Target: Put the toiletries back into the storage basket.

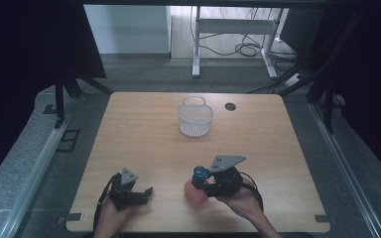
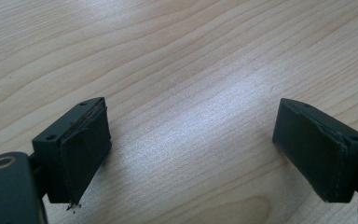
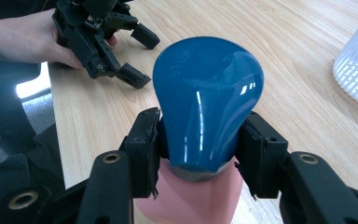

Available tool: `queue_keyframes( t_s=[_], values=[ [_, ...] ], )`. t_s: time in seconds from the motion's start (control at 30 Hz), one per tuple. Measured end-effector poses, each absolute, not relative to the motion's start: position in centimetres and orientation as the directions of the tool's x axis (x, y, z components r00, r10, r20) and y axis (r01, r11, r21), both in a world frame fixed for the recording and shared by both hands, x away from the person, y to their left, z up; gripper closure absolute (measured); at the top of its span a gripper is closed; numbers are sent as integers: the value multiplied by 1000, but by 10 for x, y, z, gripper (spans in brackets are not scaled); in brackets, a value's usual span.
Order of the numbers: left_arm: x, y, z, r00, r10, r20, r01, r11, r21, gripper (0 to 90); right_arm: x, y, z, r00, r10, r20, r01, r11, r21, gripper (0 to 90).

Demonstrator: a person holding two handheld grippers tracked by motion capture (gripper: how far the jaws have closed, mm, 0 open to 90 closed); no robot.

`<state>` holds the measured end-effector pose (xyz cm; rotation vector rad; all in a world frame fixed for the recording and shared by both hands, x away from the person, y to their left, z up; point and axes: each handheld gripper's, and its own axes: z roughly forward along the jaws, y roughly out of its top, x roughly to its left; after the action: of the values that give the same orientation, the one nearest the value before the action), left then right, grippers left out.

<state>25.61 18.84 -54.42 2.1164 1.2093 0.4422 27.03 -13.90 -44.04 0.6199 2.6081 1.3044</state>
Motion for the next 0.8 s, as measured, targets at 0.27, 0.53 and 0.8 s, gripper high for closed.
queue_keyframes(
  t_s=[0.27, 0.53, 0.8],
  values=[
    [256, 188, -544, 517, 856, -29, 636, -361, 682, 106, 272, -140, -437, -894, 447, 34, 296, 532, 794, 524],
    [256, 188, -544, 514, 857, -30, 636, -358, 684, 106, 276, -142, -428, -893, 448, 32, 295, 531, 795, 524],
    [256, 188, -544, 514, 857, -31, 636, -356, 685, 106, 284, -143, -422, -892, 452, 27, 292, 527, 798, 524]
  ],
)
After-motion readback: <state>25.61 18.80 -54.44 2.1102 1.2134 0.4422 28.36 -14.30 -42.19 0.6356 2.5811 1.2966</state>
